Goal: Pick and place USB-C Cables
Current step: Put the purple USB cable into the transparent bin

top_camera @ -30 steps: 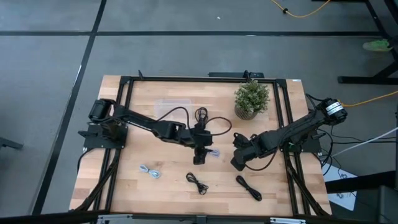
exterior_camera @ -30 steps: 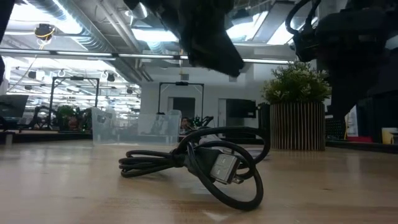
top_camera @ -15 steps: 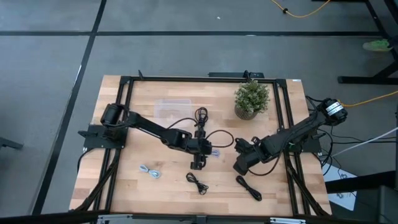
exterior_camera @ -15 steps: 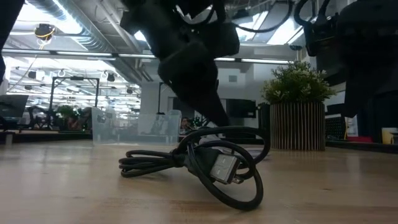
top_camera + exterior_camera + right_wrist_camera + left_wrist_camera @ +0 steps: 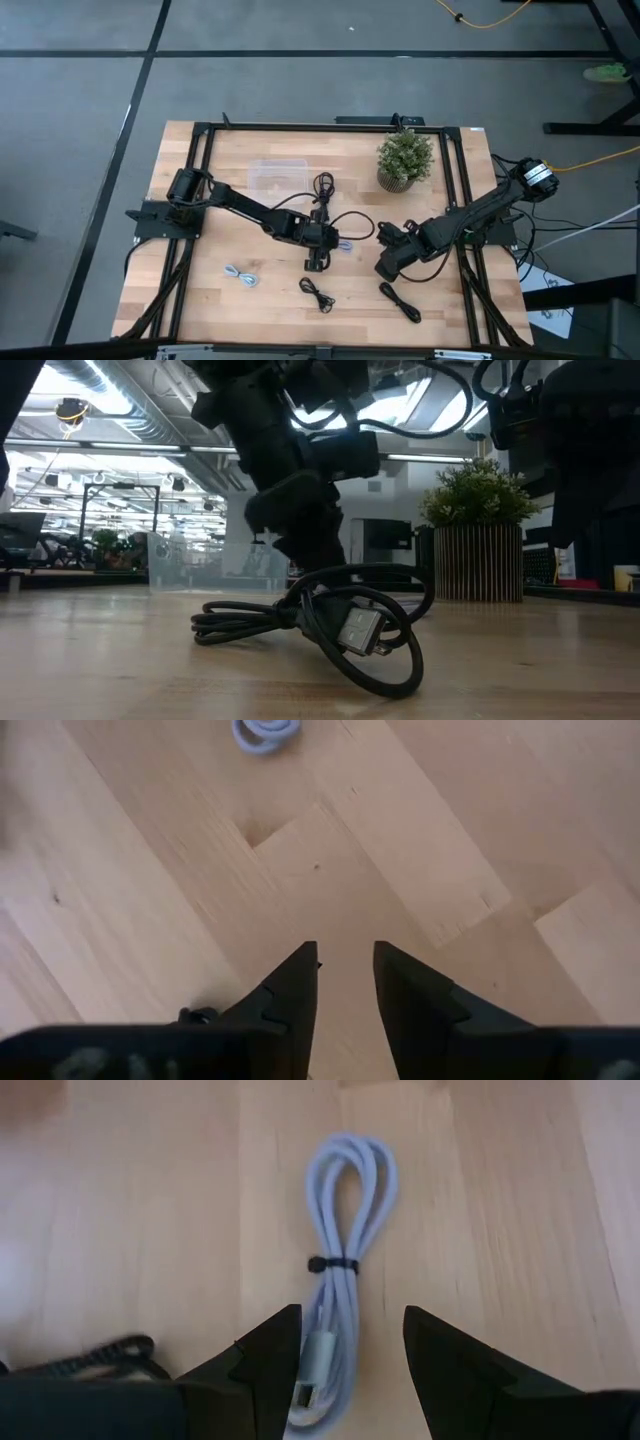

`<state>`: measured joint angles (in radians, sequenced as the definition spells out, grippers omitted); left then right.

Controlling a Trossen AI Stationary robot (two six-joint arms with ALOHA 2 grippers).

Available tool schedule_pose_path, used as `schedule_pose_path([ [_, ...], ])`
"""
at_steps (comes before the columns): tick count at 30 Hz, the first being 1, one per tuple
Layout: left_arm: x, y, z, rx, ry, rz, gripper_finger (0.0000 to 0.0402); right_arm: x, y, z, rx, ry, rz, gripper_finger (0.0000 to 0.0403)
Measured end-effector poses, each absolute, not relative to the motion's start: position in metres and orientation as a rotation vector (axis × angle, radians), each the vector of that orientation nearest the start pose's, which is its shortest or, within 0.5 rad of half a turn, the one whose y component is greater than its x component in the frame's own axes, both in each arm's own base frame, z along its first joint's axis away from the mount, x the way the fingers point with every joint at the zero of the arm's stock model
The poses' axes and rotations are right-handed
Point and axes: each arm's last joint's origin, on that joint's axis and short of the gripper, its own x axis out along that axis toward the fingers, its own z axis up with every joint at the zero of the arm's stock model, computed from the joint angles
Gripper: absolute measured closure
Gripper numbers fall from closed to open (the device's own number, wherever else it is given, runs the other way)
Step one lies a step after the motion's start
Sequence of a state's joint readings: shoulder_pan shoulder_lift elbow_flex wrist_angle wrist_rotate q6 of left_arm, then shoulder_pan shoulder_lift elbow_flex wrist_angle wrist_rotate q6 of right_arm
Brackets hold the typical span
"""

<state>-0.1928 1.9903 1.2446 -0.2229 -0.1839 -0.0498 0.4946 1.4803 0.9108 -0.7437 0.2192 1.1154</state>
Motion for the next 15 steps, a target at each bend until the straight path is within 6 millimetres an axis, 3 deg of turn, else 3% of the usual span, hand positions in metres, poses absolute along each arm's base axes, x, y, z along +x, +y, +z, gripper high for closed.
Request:
schedule_pose_path([
  [15, 0.3910, -0.0717, 0.1397, 0.082, 1.016, 0.028, 0.0230, 0.2312, 0.1175, 0.1920, 0.505, 1.174, -0.454, 0.0297],
])
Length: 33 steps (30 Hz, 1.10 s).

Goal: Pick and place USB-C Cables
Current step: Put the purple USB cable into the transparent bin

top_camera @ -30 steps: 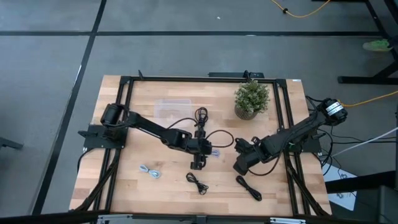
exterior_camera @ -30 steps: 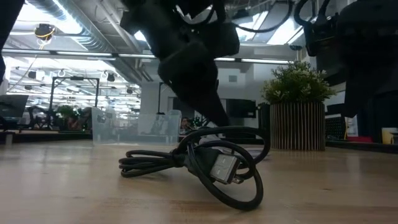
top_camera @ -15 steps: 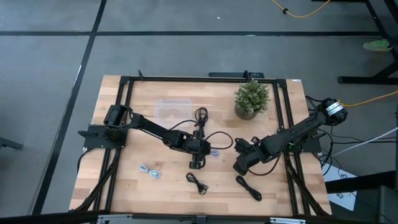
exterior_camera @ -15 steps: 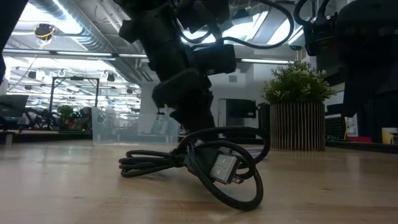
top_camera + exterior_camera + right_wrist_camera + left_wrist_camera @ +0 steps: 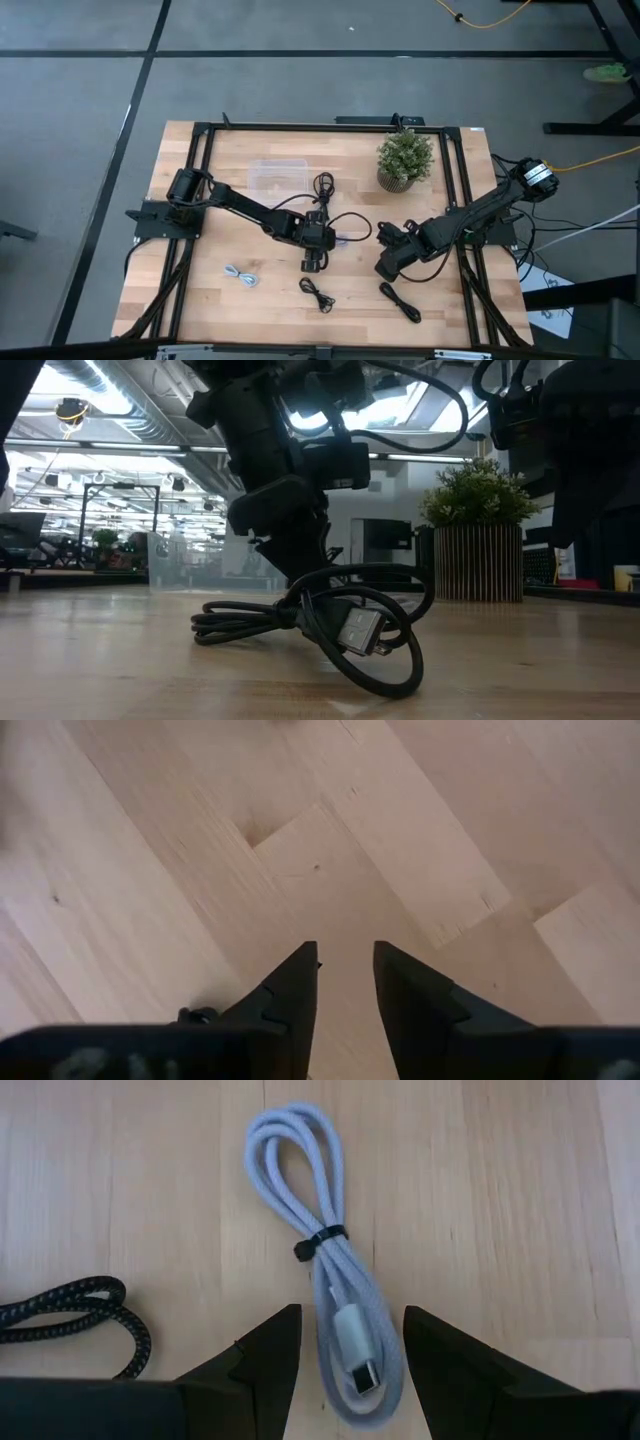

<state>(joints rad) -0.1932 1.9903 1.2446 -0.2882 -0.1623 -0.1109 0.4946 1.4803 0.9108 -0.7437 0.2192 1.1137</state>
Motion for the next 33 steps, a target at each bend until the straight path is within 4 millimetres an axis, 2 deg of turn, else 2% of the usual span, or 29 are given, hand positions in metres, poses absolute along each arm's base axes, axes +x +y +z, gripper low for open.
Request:
schedule_pose_path([
  [7, 0.389, -0.071, 0.139, 0.047, 1.032, 0.057, 0.0249, 0.231, 0.118, 0.192, 0.505, 1.174, -0.454, 0.0297],
  [10, 0.389, -0.074, 0.139, 0.053, 1.032, 0.052, 0.0280, 0.231, 0.118, 0.192, 0.505, 1.174, -0.454, 0.0297],
  [16, 0.387, -0.084, 0.140, 0.072, 1.025, 0.041, 0.0378, 0.231, 0.118, 0.192, 0.505, 1.174, -0.454, 0.0297],
  [21, 0.386, -0.090, 0.146, 0.104, 1.016, 0.064, 0.0388, 0.232, 0.117, 0.192, 0.487, 1.144, -0.475, 0.0297],
  [26, 0.389, -0.095, 0.170, 0.179, 1.041, 0.093, 0.0392, 0.232, 0.117, 0.192, 0.488, 1.137, -0.474, 0.0297],
  [31, 0.388, -0.092, 0.199, 0.304, 1.124, 0.080, 0.0392, 0.233, 0.117, 0.193, 0.490, 1.135, -0.472, 0.0297],
  [33, 0.381, -0.087, 0.209, 0.364, 1.199, 0.097, 0.0392, 0.233, 0.117, 0.193, 0.490, 1.135, -0.472, 0.0297],
])
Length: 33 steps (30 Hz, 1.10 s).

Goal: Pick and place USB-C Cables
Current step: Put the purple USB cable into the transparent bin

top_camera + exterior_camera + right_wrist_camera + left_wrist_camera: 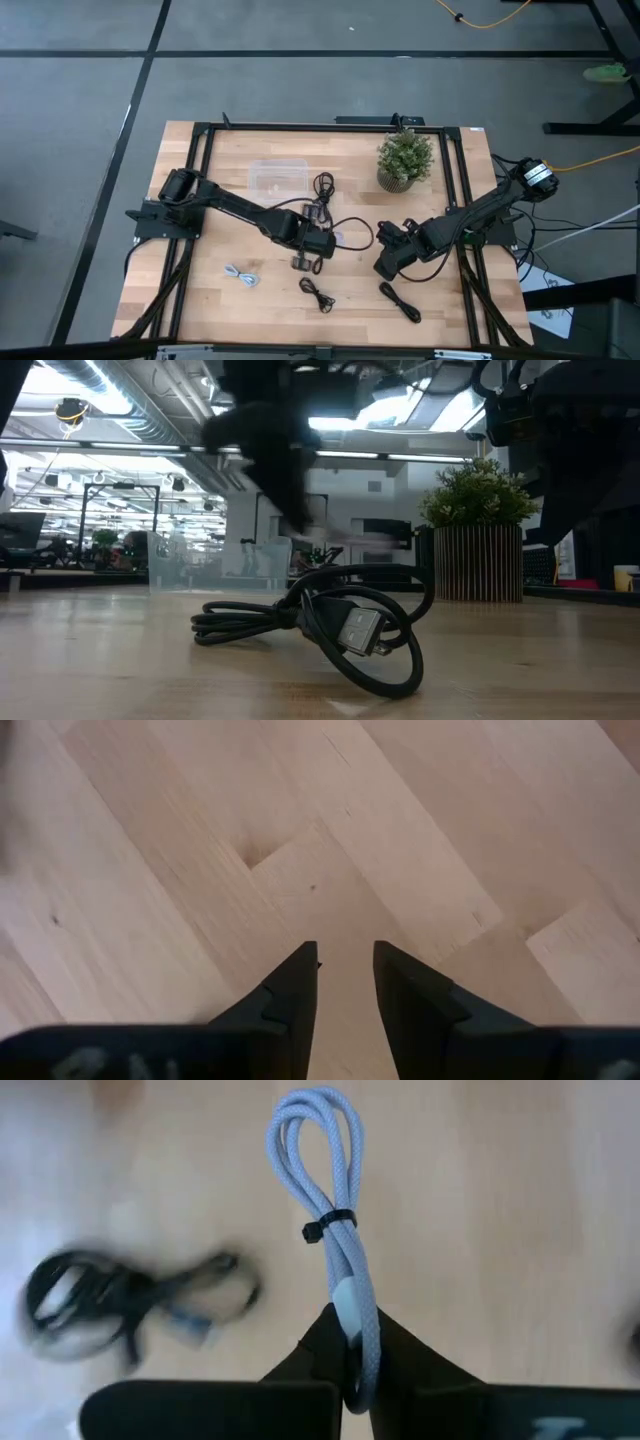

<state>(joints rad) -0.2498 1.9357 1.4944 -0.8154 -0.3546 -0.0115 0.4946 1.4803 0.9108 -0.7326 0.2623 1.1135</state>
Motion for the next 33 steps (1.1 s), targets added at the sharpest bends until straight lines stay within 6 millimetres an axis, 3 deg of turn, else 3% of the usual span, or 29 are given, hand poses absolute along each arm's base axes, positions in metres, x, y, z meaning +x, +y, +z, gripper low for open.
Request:
schedule_pose_path([
  [9, 0.351, -0.045, 0.261, 0.419, 1.395, 0.196, 0.0393, 0.234, 0.117, 0.193, 0.495, 1.117, -0.469, 0.0297],
  [20, 0.292, 0.033, 0.310, 0.364, 1.456, 0.354, 0.0391, 0.236, 0.118, 0.193, 0.507, 1.104, -0.462, 0.0297],
  [26, 0.257, 0.071, 0.302, 0.238, 1.434, 0.394, 0.0390, 0.236, 0.118, 0.193, 0.509, 1.102, -0.461, 0.0297],
  [33, 0.249, 0.088, 0.247, 0.149, 1.354, 0.347, 0.0389, 0.236, 0.118, 0.193, 0.510, 1.100, -0.460, 0.0297],
])
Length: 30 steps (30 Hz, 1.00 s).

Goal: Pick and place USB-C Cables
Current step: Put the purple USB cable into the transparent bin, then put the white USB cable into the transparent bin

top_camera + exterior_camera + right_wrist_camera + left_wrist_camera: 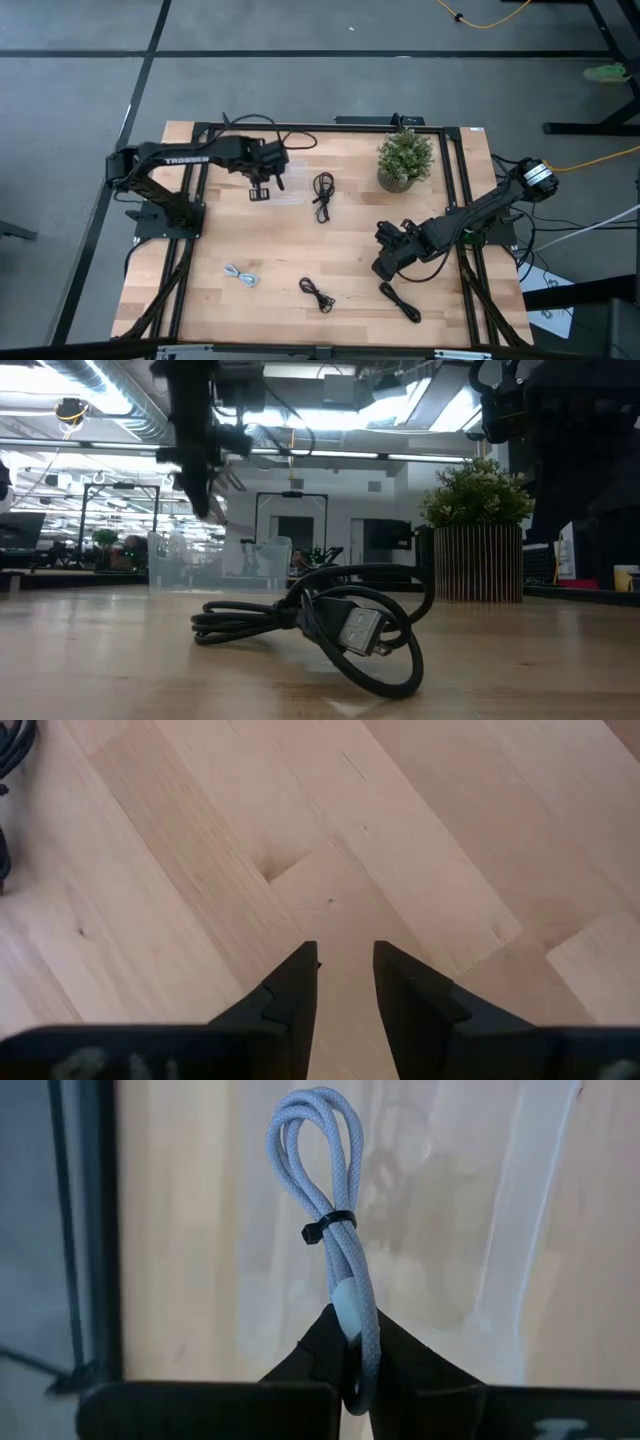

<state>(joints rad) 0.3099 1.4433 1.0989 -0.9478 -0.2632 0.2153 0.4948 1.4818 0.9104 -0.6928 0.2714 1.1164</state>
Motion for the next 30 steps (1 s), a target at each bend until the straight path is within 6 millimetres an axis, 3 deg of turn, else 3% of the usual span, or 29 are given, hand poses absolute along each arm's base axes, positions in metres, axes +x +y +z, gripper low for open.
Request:
schedule_pose_path([
  [8, 0.260, 0.089, 0.204, 0.174, 1.278, 0.283, 0.0388, 0.236, 0.119, 0.193, 0.511, 1.099, -0.458, 0.0297],
  [15, 0.258, 0.096, 0.182, 0.136, 1.319, 0.321, 0.0369, 0.236, 0.119, 0.193, 0.514, 1.096, -0.456, 0.0297],
  [22, 0.260, 0.098, 0.188, 0.107, 1.301, 0.347, 0.0334, 0.237, 0.119, 0.194, 0.515, 1.094, -0.454, 0.0297],
  [30, 0.266, 0.101, 0.203, 0.144, 1.286, 0.350, 0.0325, 0.237, 0.119, 0.194, 0.514, 1.095, -0.453, 0.0297],
])
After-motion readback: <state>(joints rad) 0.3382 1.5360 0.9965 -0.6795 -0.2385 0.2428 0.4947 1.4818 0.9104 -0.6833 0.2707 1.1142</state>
